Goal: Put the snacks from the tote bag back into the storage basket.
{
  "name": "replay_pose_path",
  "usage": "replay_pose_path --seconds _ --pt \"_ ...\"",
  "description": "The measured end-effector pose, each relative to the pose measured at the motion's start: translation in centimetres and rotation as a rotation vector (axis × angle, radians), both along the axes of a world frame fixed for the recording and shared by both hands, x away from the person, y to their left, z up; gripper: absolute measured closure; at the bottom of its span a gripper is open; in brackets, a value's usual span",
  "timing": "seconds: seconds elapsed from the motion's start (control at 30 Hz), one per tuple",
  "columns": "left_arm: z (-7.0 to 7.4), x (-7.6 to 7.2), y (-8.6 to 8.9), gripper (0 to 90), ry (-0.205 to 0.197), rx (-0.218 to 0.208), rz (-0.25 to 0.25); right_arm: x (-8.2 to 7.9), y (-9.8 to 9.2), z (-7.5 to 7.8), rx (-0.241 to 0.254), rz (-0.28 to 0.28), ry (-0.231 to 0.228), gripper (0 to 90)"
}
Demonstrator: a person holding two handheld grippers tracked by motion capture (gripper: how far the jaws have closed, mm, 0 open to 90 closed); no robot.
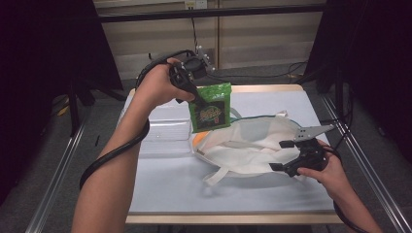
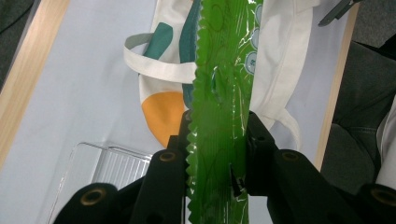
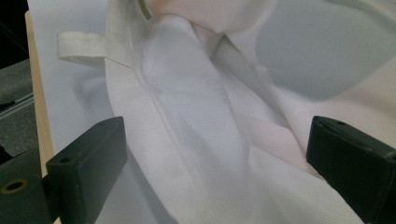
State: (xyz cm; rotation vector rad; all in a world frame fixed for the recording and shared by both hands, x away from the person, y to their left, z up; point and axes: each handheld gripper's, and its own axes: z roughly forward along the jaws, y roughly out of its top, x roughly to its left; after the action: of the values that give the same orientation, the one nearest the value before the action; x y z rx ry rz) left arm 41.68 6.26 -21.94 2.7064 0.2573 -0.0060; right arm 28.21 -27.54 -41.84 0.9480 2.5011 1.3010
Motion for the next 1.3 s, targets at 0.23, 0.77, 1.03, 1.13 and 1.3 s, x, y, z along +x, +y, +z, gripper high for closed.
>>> replay_pose_path --seconds 0.23,0.77,1.03,1.13,1.3 --pt "0.2 0.6 1.2 74.0 -0.015 0.001 0.014 -0.1 -0.1 0.1 0.001 -0.002 0.000 4.8" --pt "0.0 1.6 2.8 74.3 -0.046 0.016 0.021 -0.1 -0.2 0.1 0.005 -0.005 0.000 4.8" --pt "-0.5 2.2 3.5 74.4 -0.028 0.029 0.050 -0.1 -0.4 -0.1 0.007 -0.010 0.006 4.8" --pt "-0.7 2.5 3.8 74.4 -0.035 0.036 0.060 -0.2 -0.5 -0.1 0.002 -0.008 0.006 4.8" --pt "-1.0 2.9 4.3 74.4 -0.031 0.046 0.060 -0.2 -0.6 0.0 0.009 -0.008 0.002 4.8"
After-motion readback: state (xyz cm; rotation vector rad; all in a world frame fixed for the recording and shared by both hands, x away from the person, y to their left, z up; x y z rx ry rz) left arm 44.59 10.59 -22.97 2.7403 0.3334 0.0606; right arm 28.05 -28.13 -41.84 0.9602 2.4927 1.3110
